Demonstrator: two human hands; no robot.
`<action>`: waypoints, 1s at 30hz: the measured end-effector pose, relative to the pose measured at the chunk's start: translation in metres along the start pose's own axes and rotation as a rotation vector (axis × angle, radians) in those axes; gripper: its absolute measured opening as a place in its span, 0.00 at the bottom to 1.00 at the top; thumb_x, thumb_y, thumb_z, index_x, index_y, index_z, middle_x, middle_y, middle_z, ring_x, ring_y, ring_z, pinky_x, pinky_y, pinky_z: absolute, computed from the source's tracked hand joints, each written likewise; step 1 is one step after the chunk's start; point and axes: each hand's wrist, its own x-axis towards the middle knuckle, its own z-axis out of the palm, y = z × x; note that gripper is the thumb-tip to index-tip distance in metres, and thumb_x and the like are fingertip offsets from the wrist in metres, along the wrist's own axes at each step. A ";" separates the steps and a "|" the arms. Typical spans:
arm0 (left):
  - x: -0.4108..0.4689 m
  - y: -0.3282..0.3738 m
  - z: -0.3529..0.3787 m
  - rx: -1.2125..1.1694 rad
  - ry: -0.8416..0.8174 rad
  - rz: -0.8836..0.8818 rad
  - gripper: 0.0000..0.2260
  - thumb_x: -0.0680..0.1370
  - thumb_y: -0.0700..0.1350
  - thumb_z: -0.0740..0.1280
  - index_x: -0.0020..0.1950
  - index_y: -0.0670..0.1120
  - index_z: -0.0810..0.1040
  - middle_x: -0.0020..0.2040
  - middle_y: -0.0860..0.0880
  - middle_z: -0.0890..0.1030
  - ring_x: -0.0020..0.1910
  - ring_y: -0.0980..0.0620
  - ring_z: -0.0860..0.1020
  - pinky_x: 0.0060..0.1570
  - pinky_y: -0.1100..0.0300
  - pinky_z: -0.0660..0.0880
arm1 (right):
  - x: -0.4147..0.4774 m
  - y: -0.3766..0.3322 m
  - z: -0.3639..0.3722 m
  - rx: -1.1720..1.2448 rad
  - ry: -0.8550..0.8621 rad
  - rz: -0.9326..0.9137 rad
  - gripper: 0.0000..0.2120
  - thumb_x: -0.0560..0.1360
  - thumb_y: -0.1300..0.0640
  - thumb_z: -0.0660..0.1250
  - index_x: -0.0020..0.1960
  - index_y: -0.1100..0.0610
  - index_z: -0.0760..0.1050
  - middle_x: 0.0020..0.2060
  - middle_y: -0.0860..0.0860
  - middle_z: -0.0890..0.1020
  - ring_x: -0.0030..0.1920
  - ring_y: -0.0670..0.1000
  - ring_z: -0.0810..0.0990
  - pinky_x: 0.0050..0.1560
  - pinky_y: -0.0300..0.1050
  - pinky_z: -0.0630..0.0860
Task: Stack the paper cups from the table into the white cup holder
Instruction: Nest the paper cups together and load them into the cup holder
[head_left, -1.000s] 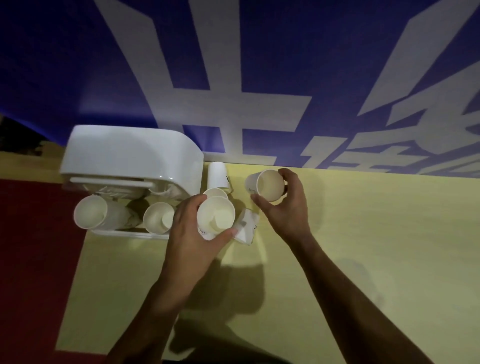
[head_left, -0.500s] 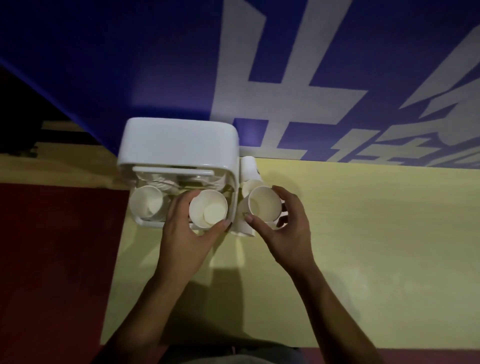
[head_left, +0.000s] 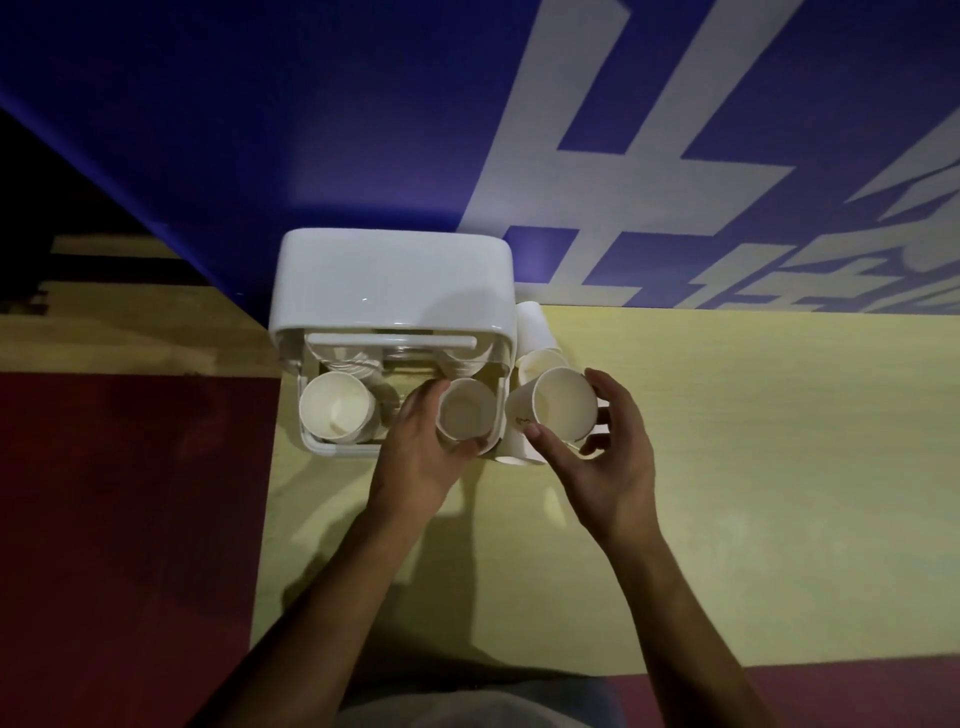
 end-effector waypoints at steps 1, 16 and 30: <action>0.001 -0.002 0.002 0.012 -0.007 -0.026 0.35 0.70 0.53 0.80 0.74 0.52 0.71 0.70 0.51 0.76 0.67 0.50 0.74 0.63 0.57 0.72 | 0.000 0.000 0.000 -0.011 -0.002 -0.007 0.36 0.65 0.45 0.83 0.68 0.40 0.70 0.61 0.36 0.76 0.55 0.46 0.78 0.46 0.37 0.75; -0.021 -0.009 -0.018 -0.257 -0.019 -0.117 0.26 0.81 0.46 0.69 0.78 0.55 0.65 0.68 0.54 0.77 0.67 0.56 0.76 0.62 0.58 0.73 | 0.000 -0.010 0.037 -0.015 -0.202 -0.220 0.35 0.69 0.49 0.82 0.71 0.52 0.72 0.65 0.41 0.78 0.62 0.46 0.77 0.54 0.35 0.72; 0.001 -0.006 -0.001 -0.200 -0.118 -0.158 0.22 0.86 0.45 0.54 0.78 0.64 0.65 0.63 0.52 0.80 0.49 0.66 0.79 0.51 0.69 0.70 | 0.010 0.033 0.072 -0.126 -0.355 -0.238 0.34 0.76 0.46 0.75 0.77 0.54 0.67 0.73 0.46 0.74 0.73 0.44 0.71 0.71 0.49 0.72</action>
